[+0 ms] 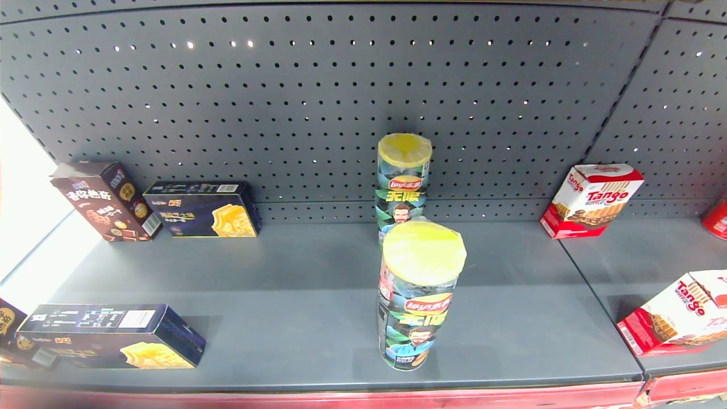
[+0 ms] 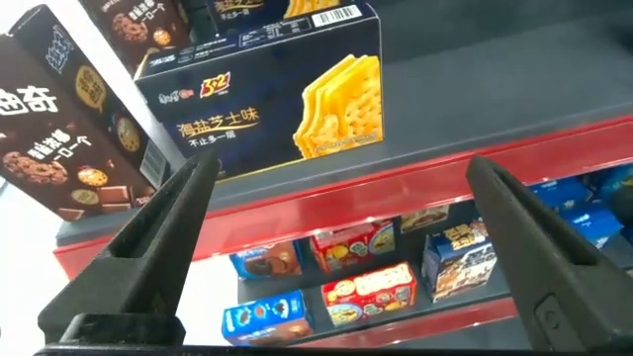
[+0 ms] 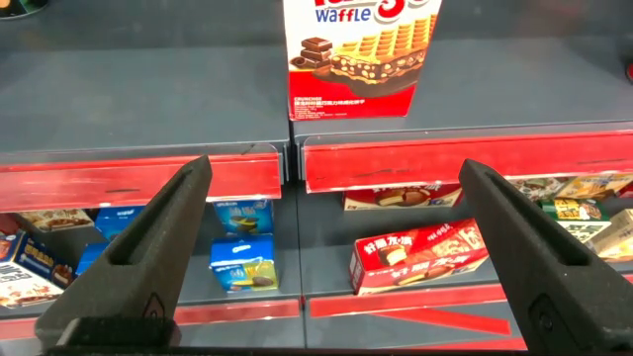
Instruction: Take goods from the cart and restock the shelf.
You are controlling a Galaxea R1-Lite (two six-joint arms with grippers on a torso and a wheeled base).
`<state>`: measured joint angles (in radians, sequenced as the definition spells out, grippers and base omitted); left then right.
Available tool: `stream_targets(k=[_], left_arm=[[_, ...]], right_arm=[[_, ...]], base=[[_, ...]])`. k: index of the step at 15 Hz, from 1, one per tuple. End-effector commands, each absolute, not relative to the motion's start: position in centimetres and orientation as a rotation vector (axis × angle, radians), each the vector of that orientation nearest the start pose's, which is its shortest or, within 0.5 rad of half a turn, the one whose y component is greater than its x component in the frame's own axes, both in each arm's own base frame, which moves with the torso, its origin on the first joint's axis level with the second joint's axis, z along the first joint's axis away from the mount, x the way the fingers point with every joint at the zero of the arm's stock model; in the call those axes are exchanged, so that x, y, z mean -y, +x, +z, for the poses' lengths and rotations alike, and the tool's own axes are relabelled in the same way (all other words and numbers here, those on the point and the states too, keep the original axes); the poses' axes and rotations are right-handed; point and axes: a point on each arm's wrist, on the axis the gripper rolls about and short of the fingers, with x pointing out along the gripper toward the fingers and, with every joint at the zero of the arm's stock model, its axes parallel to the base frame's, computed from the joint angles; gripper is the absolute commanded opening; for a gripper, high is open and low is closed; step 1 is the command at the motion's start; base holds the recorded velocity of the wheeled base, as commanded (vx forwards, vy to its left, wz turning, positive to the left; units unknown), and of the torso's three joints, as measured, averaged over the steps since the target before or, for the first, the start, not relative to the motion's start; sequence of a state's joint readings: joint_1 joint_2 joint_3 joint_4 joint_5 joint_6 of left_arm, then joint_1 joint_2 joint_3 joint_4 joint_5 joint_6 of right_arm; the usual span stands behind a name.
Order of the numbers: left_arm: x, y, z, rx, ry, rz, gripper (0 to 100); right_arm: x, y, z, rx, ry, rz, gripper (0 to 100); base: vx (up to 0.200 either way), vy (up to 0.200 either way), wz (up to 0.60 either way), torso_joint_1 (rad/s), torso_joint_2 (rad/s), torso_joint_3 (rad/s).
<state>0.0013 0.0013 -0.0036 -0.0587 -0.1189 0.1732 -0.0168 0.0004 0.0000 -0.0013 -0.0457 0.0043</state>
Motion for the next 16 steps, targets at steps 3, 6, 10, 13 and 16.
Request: stream_targets(k=[3,6,10,13,16], left_arm=[[0.26,-2.34,8.26,0.074,0.171,-0.111,100],[0.24,-2.32,8.22,0.071,0.166,-0.100,100],[0.22,-2.34,8.21,0.064,0.142,-0.096,100],[0.24,-2.36,8.24,0.063,0.123,-0.102,100],[0.22,-2.37,8.25,0.061,0.113,-0.101,100]], right_arm=[[0.06,-2.28,7.56,0.002,0.005,-0.063,100],[0.06,-2.28,7.56,0.002,0.005,-0.063,100],[0.06,-2.28,7.55,0.000,0.005,-0.063,100],[0.06,-2.28,7.55,0.000,0.005,-0.063,100],[0.06,-2.28,7.56,0.002,0.005,-0.063,100]], base=[[0.000,0.000,0.00,0.000,0.00,0.000],[0.000,0.000,0.00,0.000,0.00,0.000],[0.000,0.000,0.00,0.000,0.00,0.000],[0.000,0.000,0.00,0.000,0.00,0.000],[0.000,0.000,0.00,0.000,0.00,0.000]])
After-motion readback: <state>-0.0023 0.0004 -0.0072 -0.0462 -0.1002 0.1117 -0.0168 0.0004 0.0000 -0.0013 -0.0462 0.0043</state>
